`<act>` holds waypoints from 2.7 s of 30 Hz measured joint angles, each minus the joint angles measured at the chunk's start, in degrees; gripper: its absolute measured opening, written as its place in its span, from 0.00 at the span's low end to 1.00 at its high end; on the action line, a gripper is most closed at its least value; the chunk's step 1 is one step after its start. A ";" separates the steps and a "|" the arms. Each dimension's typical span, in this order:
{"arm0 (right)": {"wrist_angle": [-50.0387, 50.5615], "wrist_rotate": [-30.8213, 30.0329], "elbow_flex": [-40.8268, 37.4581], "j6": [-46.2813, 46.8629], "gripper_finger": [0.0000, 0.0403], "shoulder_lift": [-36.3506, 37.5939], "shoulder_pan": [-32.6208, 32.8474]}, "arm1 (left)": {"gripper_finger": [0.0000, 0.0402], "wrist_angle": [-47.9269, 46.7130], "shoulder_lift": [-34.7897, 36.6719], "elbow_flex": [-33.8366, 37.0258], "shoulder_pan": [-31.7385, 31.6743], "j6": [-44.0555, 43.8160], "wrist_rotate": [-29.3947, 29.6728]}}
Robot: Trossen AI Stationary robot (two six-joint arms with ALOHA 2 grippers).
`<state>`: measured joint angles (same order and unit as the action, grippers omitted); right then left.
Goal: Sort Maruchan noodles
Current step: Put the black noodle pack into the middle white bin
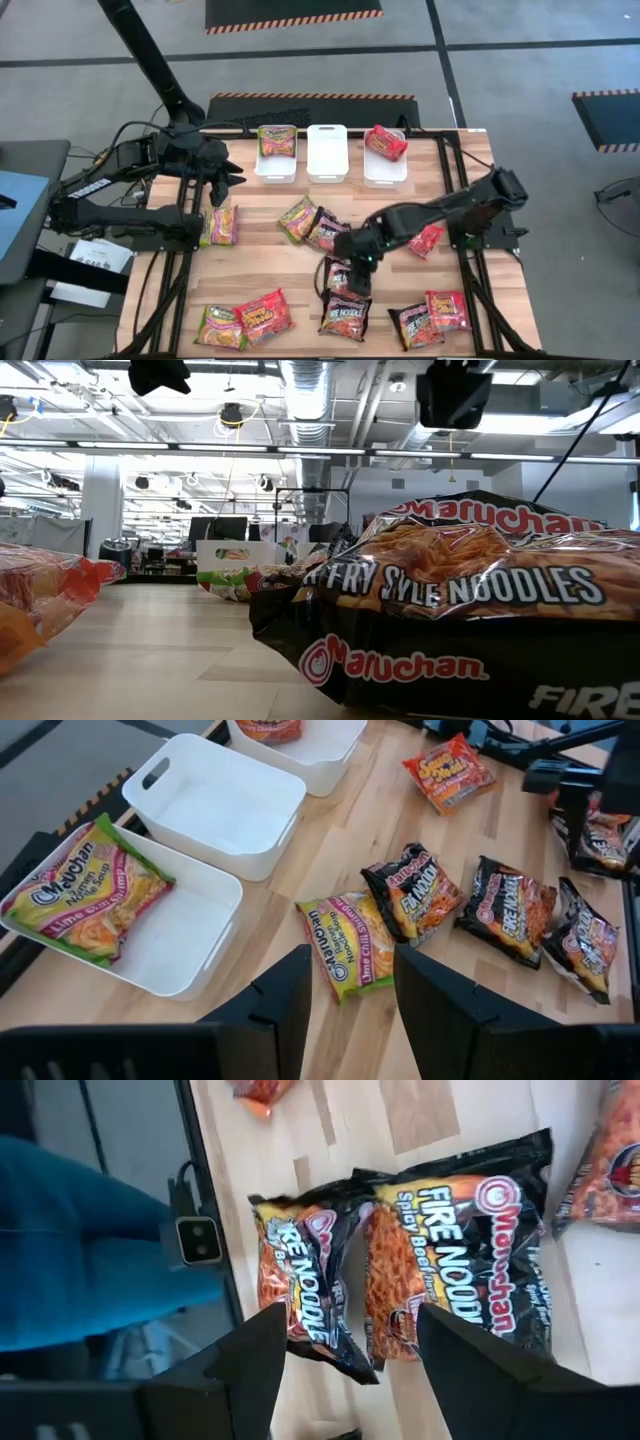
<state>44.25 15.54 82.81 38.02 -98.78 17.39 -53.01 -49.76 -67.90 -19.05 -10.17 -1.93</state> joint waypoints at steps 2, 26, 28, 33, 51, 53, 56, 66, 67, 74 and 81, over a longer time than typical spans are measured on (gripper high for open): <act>0.00 -3.10 0.00 -0.85 0.62 0.00 1.87 | 0.32 0.00 0.00 -0.01 0.00 -0.05 -0.48; -3.96 -11.16 0.00 0.36 0.62 -11.58 10.62 | 0.32 -0.46 0.00 -0.02 0.00 -4.37 -0.68; -3.99 -11.06 0.00 0.83 0.62 -12.34 10.44 | 0.32 -0.58 -0.02 -0.02 0.00 -4.48 -0.68; -5.42 -11.30 0.00 1.68 0.62 -14.30 10.33 | 0.32 -0.61 -0.02 -0.02 0.00 -4.59 -0.59; -8.34 -7.14 0.15 8.54 0.22 -17.62 10.36 | 0.32 -1.95 -0.02 -0.02 0.00 -5.53 -0.22; -8.61 -6.25 0.15 8.54 0.11 -17.57 10.36 | 0.32 -1.99 -0.02 -0.02 0.00 -5.53 -0.15; -9.46 -4.96 0.19 7.61 0.03 -17.53 10.32 | 0.32 -2.01 -0.02 -0.02 0.00 -5.53 1.24; 1.25 -7.13 9.06 1.08 0.01 -17.12 9.21 | 0.32 -2.01 -0.02 -0.02 0.00 -5.53 2.63; 3.06 -7.96 10.22 -0.12 0.01 -17.01 8.83 | 0.32 -2.01 -0.02 -0.02 0.00 -5.53 2.62; 16.08 -12.80 18.64 -9.02 0.01 -16.33 4.42 | 0.32 -2.11 -0.01 -0.02 0.00 -5.14 2.62; 24.53 -17.50 26.53 -17.01 0.01 -16.28 -2.63 | 0.32 -3.48 -0.02 -0.02 0.00 -5.20 2.62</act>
<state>68.78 -1.96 109.33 21.01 -115.07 14.75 -56.49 -49.78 -67.92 -19.05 -15.38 0.69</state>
